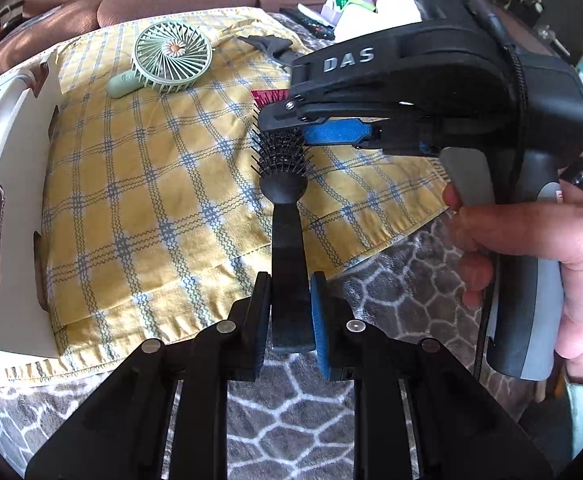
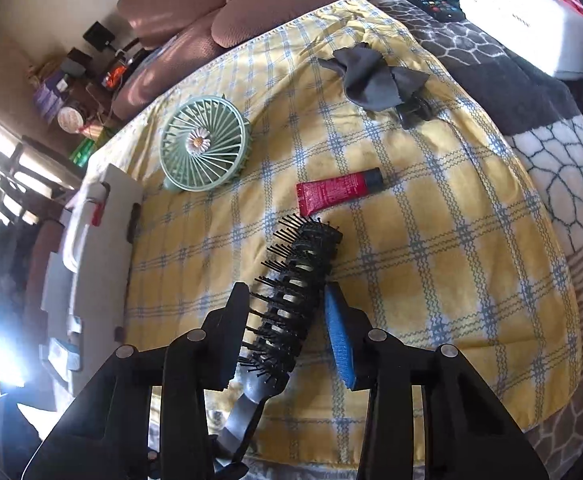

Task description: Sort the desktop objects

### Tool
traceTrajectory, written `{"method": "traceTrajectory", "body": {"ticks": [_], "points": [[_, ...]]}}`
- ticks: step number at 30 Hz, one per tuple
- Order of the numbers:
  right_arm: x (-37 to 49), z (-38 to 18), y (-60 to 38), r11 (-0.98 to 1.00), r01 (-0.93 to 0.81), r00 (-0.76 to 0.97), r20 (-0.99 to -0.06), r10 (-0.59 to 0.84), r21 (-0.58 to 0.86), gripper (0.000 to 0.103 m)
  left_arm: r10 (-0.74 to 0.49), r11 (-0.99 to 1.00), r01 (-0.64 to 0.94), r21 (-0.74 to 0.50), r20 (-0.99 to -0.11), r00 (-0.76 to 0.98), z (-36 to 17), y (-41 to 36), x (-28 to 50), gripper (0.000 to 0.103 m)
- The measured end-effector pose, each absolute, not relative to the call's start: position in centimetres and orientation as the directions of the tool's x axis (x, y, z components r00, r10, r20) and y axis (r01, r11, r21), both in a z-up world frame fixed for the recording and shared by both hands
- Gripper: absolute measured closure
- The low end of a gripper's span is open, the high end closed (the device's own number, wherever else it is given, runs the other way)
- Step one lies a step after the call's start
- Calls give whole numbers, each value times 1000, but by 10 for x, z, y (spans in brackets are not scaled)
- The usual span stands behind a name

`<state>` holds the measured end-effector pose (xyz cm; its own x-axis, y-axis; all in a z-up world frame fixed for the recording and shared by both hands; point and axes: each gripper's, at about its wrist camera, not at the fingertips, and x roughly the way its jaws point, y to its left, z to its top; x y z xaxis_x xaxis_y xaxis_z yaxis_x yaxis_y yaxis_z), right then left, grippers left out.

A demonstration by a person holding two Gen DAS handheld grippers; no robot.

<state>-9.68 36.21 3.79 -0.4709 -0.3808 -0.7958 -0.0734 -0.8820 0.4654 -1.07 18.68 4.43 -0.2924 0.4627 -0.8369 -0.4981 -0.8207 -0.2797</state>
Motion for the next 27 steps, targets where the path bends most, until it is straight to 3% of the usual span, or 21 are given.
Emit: {"method": "traceTrajectory", "body": {"ticks": [3, 10, 11, 12, 14, 16, 17, 23, 25, 27], "points": [[-84, 56, 368, -807, -77, -515, -717, -470, 585, 82, 483, -817, -498, -292, -818, -312, 57, 170, -8, 85], [-75, 91, 340, -759, -27, -523, -656, -544, 651, 82, 565, -797, -440, -414, -767, -303, 82, 139, -16, 85], [-70, 93, 341, -780, -51, -535, -676, -506, 624, 80, 547, -808, -441, -391, -776, -313, 82, 136, -14, 85], [-66, 93, 344, -809, -82, -538, -709, -455, 582, 60, 534, -812, -452, -369, -782, -321, 82, 134, -12, 85], [-60, 83, 350, -838, -145, -503, -768, -396, 526, 32, 529, -810, -464, -358, -788, -315, 81, 135, -10, 85], [-62, 69, 354, -809, -174, -468, -770, -434, 562, 32, 536, -806, -465, -367, -786, -309, 80, 136, -6, 86], [-65, 62, 353, -787, -184, -441, -765, -470, 589, 32, 548, -799, -465, -381, -779, -303, 81, 136, -5, 101], [-63, 24, 339, -733, -249, -331, -767, -550, 633, 34, 510, -814, -480, -328, -798, -320, 86, 146, 2, 102], [-54, 25, 338, -738, -225, -357, -758, -545, 636, 34, 504, -819, -467, -335, -809, -303, 80, 144, 0, 96], [-49, 27, 339, -758, -207, -376, -765, -522, 619, 34, 499, -821, -457, -343, -818, -284, 72, 146, 1, 72]]}}
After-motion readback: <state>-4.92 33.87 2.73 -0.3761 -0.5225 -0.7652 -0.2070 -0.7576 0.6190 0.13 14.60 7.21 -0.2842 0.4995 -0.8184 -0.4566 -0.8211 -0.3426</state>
